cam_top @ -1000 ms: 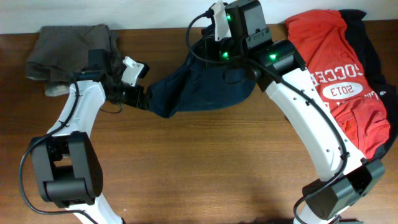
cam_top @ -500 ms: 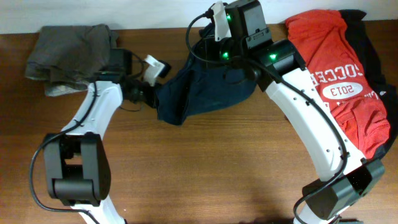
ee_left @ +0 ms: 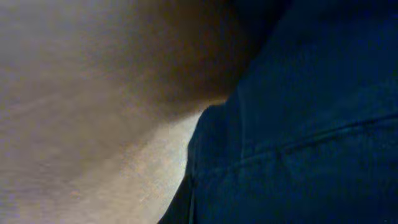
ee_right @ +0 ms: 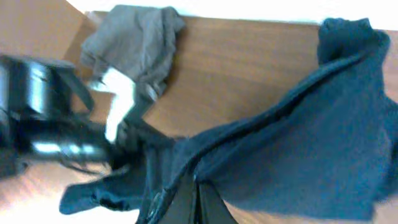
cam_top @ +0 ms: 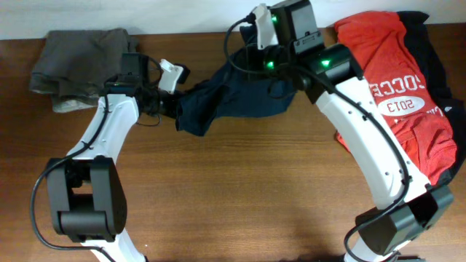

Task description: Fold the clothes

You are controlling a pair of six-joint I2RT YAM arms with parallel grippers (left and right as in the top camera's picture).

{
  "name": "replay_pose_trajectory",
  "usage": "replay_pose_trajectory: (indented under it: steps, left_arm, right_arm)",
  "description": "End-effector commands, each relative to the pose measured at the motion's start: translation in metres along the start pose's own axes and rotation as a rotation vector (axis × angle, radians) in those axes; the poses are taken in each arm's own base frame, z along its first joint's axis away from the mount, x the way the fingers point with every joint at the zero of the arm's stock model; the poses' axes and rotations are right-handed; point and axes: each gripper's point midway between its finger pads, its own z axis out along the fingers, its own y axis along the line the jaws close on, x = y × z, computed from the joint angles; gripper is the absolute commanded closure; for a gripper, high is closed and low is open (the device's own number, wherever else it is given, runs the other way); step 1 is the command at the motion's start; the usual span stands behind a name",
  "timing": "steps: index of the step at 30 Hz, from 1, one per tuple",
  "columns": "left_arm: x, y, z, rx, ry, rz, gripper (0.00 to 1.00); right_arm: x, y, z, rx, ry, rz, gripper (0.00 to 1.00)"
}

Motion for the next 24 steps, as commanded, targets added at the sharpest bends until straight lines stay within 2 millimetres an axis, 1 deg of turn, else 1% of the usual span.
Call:
replay_pose_trajectory:
  steps: [1, 5, 9, 12, 14, 18, 20, 21, 22, 23, 24]
  left_arm:
    - [-0.026, 0.034, -0.035, -0.129, -0.083, -0.102, 0.99]
    - [-0.062, 0.022, -0.059, -0.137, -0.168, -0.038, 0.99]
    - [-0.094, 0.0, -0.082, -0.141, -0.243, 0.036, 0.99]
    - [-0.108, -0.017, -0.092, -0.137, -0.278, 0.08, 0.99]
    - [-0.116, -0.027, -0.096, -0.133, -0.296, 0.105, 0.99]
    - [-0.125, -0.036, -0.099, -0.129, -0.314, 0.132, 0.99]
    - [-0.126, -0.039, -0.098, -0.126, -0.317, 0.139, 0.99]
    - [-0.126, -0.04, -0.097, -0.125, -0.316, 0.141, 0.99]
    - [-0.126, -0.041, -0.096, -0.13, -0.314, 0.142, 0.99]
    - [-0.126, -0.04, -0.095, -0.139, -0.313, 0.143, 0.99]
    - [-0.126, -0.041, -0.094, -0.147, -0.311, 0.144, 0.99]
  right_arm:
    - [-0.033, -0.03, -0.061, 0.084, -0.137, -0.02, 0.96]
    - [-0.022, -0.059, -0.068, 0.138, -0.086, 0.022, 0.96]
    - [-0.014, -0.078, -0.072, 0.176, -0.052, 0.043, 0.96]
    - [-0.007, -0.092, -0.072, 0.224, -0.026, 0.064, 0.96]
    - [-0.002, -0.097, -0.069, 0.233, 0.0, 0.079, 0.94]
    - [0.007, -0.103, -0.06, 0.239, 0.042, 0.095, 0.92]
    - [0.011, -0.105, -0.057, 0.241, 0.061, 0.102, 0.84]
    - [0.013, -0.106, -0.055, 0.242, 0.069, 0.104, 0.77]
    - [0.014, -0.107, -0.054, 0.243, 0.076, 0.107, 0.65]
    - [0.017, -0.108, -0.052, 0.244, 0.088, 0.111, 0.57]
    - [0.02, -0.108, -0.05, 0.241, 0.101, 0.117, 0.53]
